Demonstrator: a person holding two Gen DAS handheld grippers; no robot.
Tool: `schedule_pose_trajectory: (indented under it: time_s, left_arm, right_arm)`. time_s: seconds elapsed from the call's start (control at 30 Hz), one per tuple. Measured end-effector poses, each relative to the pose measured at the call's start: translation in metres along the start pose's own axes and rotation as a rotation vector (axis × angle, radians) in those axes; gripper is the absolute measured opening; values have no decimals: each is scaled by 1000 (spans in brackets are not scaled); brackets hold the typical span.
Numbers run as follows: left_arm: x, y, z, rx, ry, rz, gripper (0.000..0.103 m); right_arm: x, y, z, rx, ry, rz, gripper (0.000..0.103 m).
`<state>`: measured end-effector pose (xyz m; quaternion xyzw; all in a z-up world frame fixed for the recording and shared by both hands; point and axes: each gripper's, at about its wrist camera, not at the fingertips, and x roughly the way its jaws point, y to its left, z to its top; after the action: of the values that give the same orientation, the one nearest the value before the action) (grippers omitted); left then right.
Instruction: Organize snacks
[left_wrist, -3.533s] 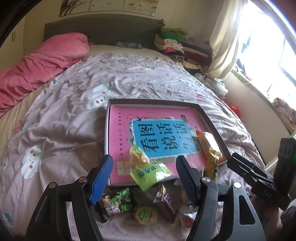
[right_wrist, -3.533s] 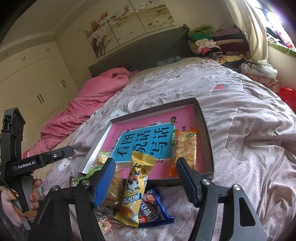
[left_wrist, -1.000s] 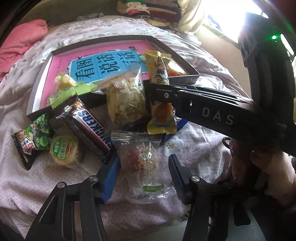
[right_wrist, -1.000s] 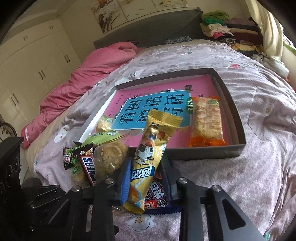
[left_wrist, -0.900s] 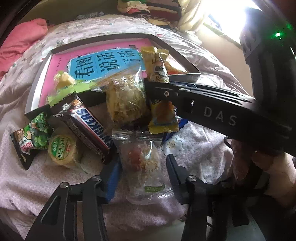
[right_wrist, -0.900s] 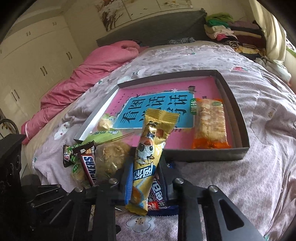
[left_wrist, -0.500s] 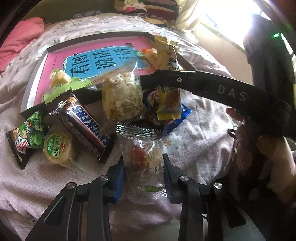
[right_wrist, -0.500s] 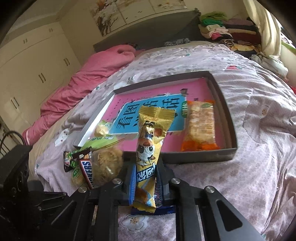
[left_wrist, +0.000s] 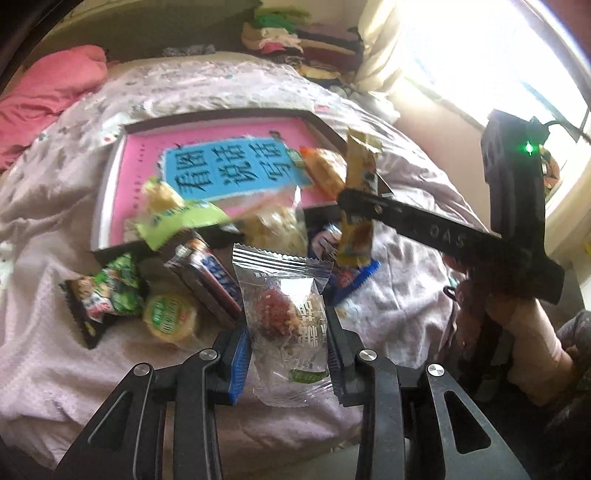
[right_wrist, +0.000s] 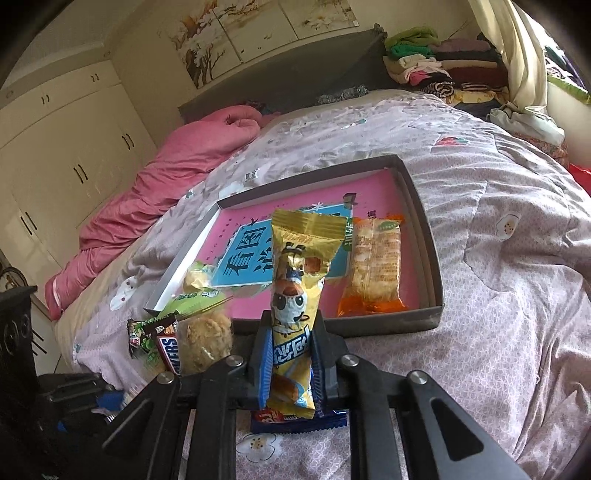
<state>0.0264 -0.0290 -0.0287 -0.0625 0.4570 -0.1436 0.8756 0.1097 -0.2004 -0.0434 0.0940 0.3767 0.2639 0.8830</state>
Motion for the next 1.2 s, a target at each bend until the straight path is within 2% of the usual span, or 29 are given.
schedule_pose_trajectory:
  time_s: [0.27, 0.63, 1.2]
  left_arm:
    - [-17, 7, 11, 0, -55, 32, 37]
    - [-31, 45, 29, -94, -117, 100, 37]
    - [-18, 86, 66, -165, -176, 182, 37]
  right_arm:
    - [-4, 1, 3, -6, -21, 5, 19]
    - [-12, -11, 11, 27, -63, 9, 19]
    - [-21, -20, 26, 44, -138, 13, 19]
